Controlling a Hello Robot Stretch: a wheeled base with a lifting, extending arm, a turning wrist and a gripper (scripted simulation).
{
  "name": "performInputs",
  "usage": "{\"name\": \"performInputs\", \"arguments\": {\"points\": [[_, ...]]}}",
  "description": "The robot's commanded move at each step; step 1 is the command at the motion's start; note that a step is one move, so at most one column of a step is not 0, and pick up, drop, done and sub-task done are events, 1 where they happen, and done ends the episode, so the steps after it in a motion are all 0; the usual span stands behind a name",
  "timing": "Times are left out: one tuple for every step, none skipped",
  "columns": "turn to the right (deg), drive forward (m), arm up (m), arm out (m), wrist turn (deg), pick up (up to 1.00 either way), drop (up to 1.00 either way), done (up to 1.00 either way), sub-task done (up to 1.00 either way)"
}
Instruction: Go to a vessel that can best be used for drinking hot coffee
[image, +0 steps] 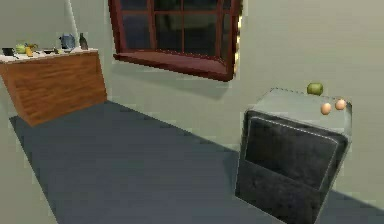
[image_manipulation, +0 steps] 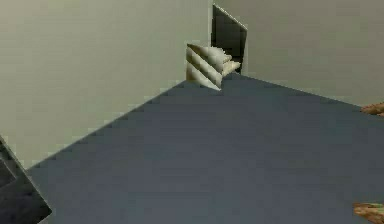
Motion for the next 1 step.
{"name": "performInputs", "arguments": {"points": [[12.0,0.00,0.00,0.00,0.0,0.00,0.00,0.00,0.00]]}}
